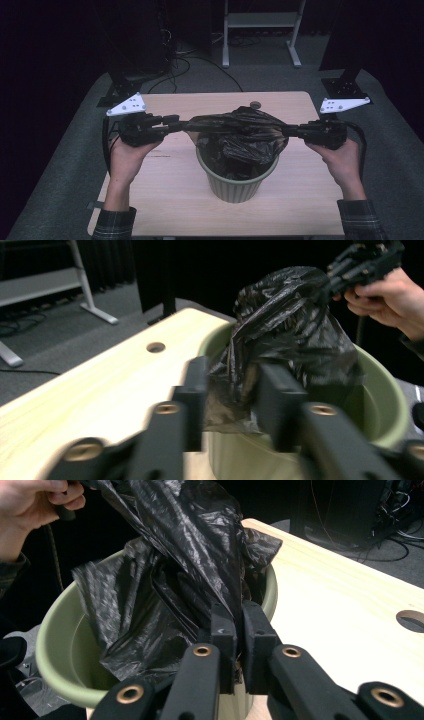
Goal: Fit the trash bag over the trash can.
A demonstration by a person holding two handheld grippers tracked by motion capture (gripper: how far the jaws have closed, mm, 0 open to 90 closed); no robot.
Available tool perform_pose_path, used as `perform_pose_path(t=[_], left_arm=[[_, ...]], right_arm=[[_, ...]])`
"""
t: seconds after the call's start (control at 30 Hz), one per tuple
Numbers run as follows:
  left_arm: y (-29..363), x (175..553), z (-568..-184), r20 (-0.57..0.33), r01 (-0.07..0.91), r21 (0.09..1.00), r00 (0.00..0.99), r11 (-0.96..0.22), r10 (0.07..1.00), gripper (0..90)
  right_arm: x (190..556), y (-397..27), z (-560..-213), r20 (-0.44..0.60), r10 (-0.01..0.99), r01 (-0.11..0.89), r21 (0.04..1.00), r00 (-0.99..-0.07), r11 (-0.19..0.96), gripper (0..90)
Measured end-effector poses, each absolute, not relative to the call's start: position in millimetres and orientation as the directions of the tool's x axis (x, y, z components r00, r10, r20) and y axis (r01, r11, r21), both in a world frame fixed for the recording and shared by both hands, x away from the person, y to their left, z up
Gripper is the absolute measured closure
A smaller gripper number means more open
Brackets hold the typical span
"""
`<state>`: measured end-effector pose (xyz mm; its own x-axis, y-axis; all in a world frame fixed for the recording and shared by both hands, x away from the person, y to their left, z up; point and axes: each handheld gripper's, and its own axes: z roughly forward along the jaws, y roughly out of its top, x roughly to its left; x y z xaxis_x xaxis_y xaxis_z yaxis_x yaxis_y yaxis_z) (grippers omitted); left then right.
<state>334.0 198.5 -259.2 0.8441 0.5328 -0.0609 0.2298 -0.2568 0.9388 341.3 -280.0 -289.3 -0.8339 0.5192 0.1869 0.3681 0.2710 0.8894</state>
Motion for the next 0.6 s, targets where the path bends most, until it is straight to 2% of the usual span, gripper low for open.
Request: perform_pose_path(t=[0.07,0.17,0.23,0.37,0.4,0.47,0.5,0.53,0.6], left_arm=[[199.3,335.5,-259.2,-0.056,0.219,0.945,0.841,-0.243,0.538,49.7],[198.1,339.7,-256.3,-0.041,0.196,0.952,0.842,-0.233,0.537,41.2],[195.8,342.2,-254.3,-0.029,0.181,0.956,0.844,-0.233,0.535,37.3],[188.5,349.0,-253.1,-0.017,0.168,0.954,0.858,-0.248,0.514,30.8],[186.6,350.0,-253.0,-0.019,0.165,0.955,0.863,-0.247,0.505,29.9],[183.4,350.6,-252.6,-0.021,0.159,0.958,0.871,-0.240,0.491,28.7],[181.8,350.8,-251.7,-0.019,0.154,0.958,0.875,-0.240,0.484,27.9],[181.1,350.6,-251.1,-0.021,0.153,0.960,0.876,-0.236,0.483,27.6],[180.4,349.7,-248.4,-0.018,0.145,0.962,0.879,-0.230,0.476,25.9]], right_arm=[[343.6,-279.3,-290.7,0.194,0.523,0.373,0.890,-0.830,0.262,81.0],[347.2,-278.1,-291.5,0.197,0.536,0.382,0.888,-0.821,0.258,68.7],[348.5,-278.5,-291.2,0.193,0.545,0.380,0.889,-0.816,0.255,63.2],[348.5,-280.3,-288.4,0.172,0.568,0.355,0.907,-0.805,0.228,46.8],[348.5,-280.5,-287.8,0.169,0.569,0.350,0.910,-0.804,0.223,46.3],[346.9,-280.3,-285.7,0.152,0.561,0.322,0.922,-0.813,0.216,46.8],[346.1,-280.0,-284.1,0.144,0.560,0.309,0.927,-0.816,0.212,52.7],[345.3,-280.0,-282.0,0.131,0.544,0.288,0.934,-0.829,0.213,67.2],[343.1,-279.5,-278.5,0.109,0.529,0.250,0.946,-0.842,0.204,84.3]])
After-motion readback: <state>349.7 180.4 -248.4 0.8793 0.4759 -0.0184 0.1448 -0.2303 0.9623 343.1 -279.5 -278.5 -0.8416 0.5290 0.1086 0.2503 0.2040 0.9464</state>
